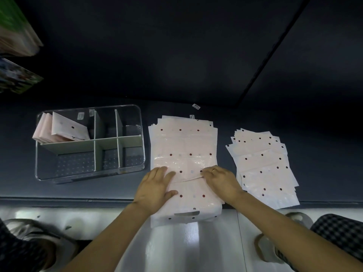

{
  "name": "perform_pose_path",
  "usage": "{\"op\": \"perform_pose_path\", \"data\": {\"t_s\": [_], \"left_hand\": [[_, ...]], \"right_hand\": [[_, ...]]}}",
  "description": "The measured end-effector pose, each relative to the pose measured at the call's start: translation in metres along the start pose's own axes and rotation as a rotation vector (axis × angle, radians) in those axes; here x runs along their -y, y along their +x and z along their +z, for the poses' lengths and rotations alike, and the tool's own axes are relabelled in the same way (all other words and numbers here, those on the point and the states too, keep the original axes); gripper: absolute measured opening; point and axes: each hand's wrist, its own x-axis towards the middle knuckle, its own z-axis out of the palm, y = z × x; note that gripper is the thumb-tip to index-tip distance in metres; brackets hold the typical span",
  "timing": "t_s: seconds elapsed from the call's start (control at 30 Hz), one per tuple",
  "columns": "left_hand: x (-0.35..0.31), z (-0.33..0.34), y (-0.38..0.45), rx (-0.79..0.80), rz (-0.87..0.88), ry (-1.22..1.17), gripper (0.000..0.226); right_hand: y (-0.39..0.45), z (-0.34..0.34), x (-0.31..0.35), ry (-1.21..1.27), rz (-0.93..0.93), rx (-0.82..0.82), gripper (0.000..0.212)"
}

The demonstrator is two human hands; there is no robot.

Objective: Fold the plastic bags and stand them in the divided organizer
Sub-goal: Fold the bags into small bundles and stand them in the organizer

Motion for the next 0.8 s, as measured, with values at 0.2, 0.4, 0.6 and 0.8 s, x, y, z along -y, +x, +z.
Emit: {"op": "perform_pose_path", "data": {"t_s": [0.2, 0.4, 0.6, 0.8], "left_hand": [[0.010, -0.015, -0.005, -0.184, -0.175, -0.415, 0.038], [0.011, -0.010, -0.011, -0.157, -0.366, -0.786, 0.013], [-0.023, -0.006, -0.015, -0.418, -0.413, -0.582, 0.061], [-0.045, 0.011, -0.017, -0.192, -0.017, -0.119, 0.066]], "right_hand": [[-0.009, -0.024, -0.014, 0.507, 0.100, 0.103, 0.019], [-0.006, -0.034, -0.023, 0.809, 0.301, 0.192, 0.015], [0.033, -0.020, -0.030, 0.684, 0.421, 0.156, 0.012], [0.055, -0.003, -0.039, 0.595, 0.472, 0.254, 0.014]]}}
